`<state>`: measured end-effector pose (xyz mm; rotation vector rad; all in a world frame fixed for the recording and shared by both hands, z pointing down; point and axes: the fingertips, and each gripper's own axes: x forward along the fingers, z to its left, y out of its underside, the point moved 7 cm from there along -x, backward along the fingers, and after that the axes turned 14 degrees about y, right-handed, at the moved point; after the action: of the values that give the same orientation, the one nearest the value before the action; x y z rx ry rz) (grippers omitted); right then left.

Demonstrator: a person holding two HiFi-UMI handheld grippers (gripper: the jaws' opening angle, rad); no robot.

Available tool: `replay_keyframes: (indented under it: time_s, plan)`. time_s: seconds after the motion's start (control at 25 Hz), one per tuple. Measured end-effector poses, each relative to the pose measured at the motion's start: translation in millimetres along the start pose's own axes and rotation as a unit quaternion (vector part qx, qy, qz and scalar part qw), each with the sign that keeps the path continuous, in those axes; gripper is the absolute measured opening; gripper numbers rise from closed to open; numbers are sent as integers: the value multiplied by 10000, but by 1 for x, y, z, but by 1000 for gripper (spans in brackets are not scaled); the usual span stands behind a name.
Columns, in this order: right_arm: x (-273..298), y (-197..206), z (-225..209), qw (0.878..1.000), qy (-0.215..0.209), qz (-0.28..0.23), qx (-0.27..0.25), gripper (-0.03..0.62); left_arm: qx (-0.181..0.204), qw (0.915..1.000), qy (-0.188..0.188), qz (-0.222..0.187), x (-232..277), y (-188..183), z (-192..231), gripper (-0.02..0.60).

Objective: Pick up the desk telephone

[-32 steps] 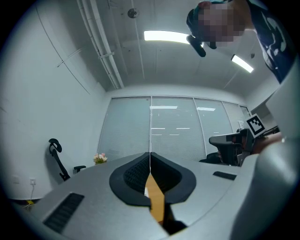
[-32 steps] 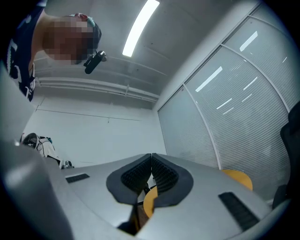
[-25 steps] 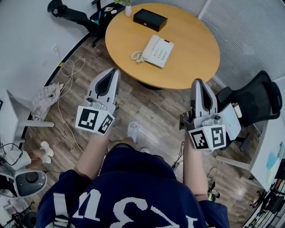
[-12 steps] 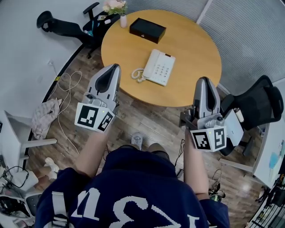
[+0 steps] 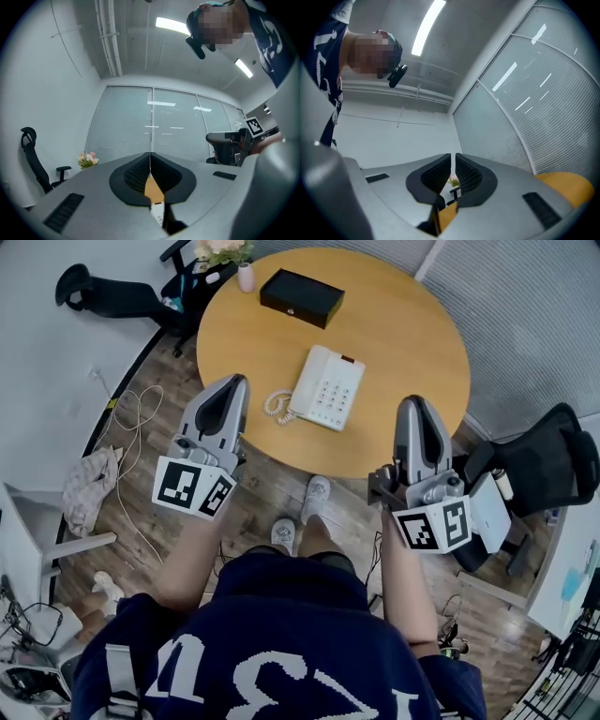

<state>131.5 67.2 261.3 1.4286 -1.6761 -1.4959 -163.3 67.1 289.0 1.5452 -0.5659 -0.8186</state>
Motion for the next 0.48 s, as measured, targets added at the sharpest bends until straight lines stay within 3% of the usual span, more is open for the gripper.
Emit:
replay_keyframes:
  time_s: [0.48]
  plan:
    - [132,-6,-76,9985,-421,-32,-342,31,344,9990,-228,-183,132,-4,51,18]
